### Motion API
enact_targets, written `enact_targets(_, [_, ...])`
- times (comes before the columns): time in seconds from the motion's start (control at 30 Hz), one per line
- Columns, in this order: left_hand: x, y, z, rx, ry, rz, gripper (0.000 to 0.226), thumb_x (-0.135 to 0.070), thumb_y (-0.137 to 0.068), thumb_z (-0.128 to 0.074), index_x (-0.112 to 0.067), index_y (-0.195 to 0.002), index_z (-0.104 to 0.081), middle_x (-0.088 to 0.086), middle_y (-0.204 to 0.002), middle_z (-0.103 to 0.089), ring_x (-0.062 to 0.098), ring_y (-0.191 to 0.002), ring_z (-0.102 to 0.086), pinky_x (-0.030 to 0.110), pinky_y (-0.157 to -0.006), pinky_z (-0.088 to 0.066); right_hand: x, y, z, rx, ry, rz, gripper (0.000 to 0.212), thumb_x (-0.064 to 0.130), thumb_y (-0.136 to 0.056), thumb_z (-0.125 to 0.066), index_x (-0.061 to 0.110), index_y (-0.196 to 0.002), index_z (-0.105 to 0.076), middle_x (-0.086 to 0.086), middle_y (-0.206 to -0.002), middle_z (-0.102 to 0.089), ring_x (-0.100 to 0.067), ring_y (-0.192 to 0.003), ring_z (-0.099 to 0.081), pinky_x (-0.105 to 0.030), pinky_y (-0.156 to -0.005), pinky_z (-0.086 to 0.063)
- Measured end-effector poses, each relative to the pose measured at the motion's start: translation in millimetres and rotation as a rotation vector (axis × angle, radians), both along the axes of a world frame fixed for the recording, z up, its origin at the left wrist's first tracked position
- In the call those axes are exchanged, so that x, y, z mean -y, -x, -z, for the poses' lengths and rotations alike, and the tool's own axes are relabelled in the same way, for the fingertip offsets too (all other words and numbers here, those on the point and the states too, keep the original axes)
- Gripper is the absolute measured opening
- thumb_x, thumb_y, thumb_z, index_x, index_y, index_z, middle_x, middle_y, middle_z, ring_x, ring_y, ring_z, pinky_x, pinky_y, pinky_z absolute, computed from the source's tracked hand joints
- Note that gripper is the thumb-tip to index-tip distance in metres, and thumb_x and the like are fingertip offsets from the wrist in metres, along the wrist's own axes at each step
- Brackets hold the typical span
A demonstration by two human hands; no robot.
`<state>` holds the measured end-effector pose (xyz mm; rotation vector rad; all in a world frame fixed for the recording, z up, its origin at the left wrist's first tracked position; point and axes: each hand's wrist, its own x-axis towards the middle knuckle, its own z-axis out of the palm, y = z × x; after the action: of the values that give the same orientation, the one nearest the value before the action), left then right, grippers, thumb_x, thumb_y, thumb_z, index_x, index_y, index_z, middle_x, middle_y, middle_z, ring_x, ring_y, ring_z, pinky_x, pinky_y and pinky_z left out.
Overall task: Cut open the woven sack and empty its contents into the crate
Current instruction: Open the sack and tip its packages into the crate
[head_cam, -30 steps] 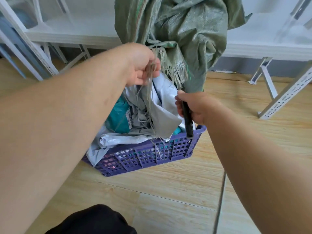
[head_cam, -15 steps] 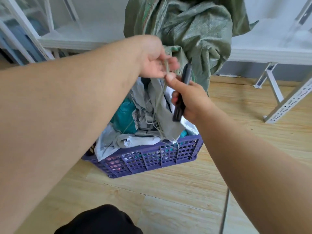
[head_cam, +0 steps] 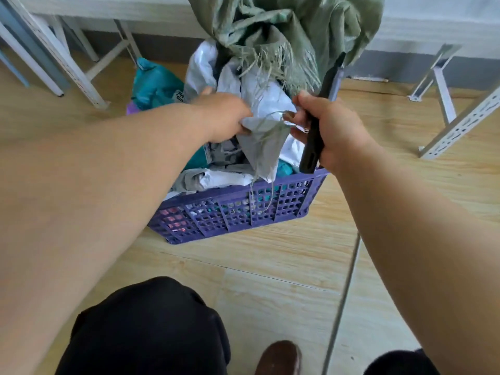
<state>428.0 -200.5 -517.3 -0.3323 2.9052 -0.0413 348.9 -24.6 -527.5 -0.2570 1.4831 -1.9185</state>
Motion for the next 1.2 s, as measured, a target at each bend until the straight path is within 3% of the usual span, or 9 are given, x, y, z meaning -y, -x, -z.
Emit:
enact_targets(0.1, [11, -3, 5, -0.013, 0.053, -0.067, 0.023, -0.034, -0.096, -0.047, -0.019, -0.085, -0.060, 0.002, -0.082, -0.056, 0.026, -0.090, -0.052, 0.045, -0.109, -0.021, -11, 2, 12, 0.098, -0.130, -0.154, 0.011, 0.014, -0.095, -0.057, 0.006, -0.087, -0.058, 0.005, -0.041, -0.043, -0.011, -0.041, -0.053, -0.023, -0.048, -0.053])
enact_targets(0.2, [15, -7, 13, -0.017, 0.085, -0.129, 0.022, -0.039, -0.096, -0.048, -0.020, -0.096, -0.059, 0.007, -0.101, -0.061, 0.026, -0.095, -0.049, 0.041, -0.104, -0.026, -26, 7, 38, -0.076, -0.456, -0.110, 0.014, 0.016, -0.093, -0.061, 0.007, -0.083, -0.059, 0.004, -0.041, -0.045, -0.009, -0.032, -0.048, -0.015, -0.037, -0.040])
enact_targets(0.33, [12, -17, 12, 0.108, -0.061, -0.144, 0.054, -0.035, -0.090, -0.056, -0.031, -0.141, -0.041, 0.003, -0.150, -0.036, 0.026, -0.136, -0.035, 0.041, -0.111, -0.025, -36, 8, 70, -0.250, -0.528, -0.049, 0.010, 0.022, -0.091, -0.064, 0.014, -0.086, -0.061, 0.002, -0.053, -0.059, -0.007, -0.050, -0.065, -0.020, -0.046, -0.049])
enact_targets(0.43, [5, -36, -6, 0.170, -0.381, -0.197, 0.058, -0.036, -0.082, -0.069, -0.049, -0.133, -0.044, -0.010, -0.151, -0.031, 0.015, -0.137, -0.032, 0.034, -0.108, -0.030, -32, -2, 88, -0.065, -0.377, -0.025, 0.011, 0.021, -0.092, -0.065, 0.014, -0.086, -0.058, 0.006, -0.051, -0.062, -0.012, -0.066, -0.072, -0.025, -0.052, -0.055])
enact_targets(0.6, [-4, -66, -4, -0.388, -0.461, -0.296, 0.027, -0.023, -0.084, -0.069, -0.036, -0.108, -0.067, -0.007, -0.124, -0.059, 0.011, -0.115, -0.053, 0.022, -0.095, -0.039, -28, -30, 104, 0.430, 0.076, -0.076, 0.016, 0.023, -0.097, -0.056, 0.009, -0.091, -0.055, 0.001, -0.050, -0.046, -0.018, -0.074, -0.071, -0.023, -0.058, -0.055])
enact_targets(0.73, [-27, -77, 27, -0.595, -0.333, -0.334, 0.033, -0.019, -0.080, -0.069, -0.027, -0.112, -0.065, -0.003, -0.124, -0.050, 0.017, -0.121, -0.044, 0.035, -0.106, -0.033, -16, -49, 93, 0.472, 0.065, -0.200, 0.021, 0.024, -0.099, -0.051, 0.012, -0.082, -0.052, 0.004, -0.049, -0.044, -0.010, -0.047, -0.055, -0.018, -0.040, -0.044])
enact_targets(0.87, [-35, -85, 37, -0.904, -0.311, -0.308, 0.029, -0.022, -0.077, -0.070, -0.020, -0.102, -0.054, -0.004, -0.100, -0.053, 0.013, -0.094, -0.052, 0.021, -0.082, -0.041, -7, -52, 79, 0.561, 0.132, -0.205, 0.020, 0.020, -0.099, -0.050, 0.013, -0.081, -0.052, 0.007, -0.049, -0.044, -0.004, -0.045, -0.053, -0.015, -0.037, -0.039])
enact_targets(1.07, [-48, -88, 39, -0.151, -0.443, -0.064, 0.027, -0.032, -0.088, -0.061, -0.037, -0.115, -0.062, -0.015, -0.109, -0.064, 0.008, -0.107, -0.056, 0.033, -0.101, -0.040, -5, -53, 70, 0.602, 0.175, -0.209, 0.021, 0.019, -0.098, -0.049, 0.013, -0.079, -0.053, 0.008, -0.048, -0.038, -0.001, -0.041, -0.050, -0.013, -0.035, -0.036])
enact_targets(1.2, [-39, -94, 27, -0.340, -0.397, -0.164, 0.012, -0.046, -0.081, -0.065, -0.034, -0.080, -0.066, -0.013, -0.073, -0.062, 0.011, -0.083, -0.056, 0.032, -0.097, -0.036, -3, -53, 73, 0.566, 0.148, -0.157, 0.022, 0.018, -0.099, -0.049, 0.010, -0.079, -0.053, 0.005, -0.052, -0.043, -0.005, -0.048, -0.059, -0.013, -0.036, -0.041])
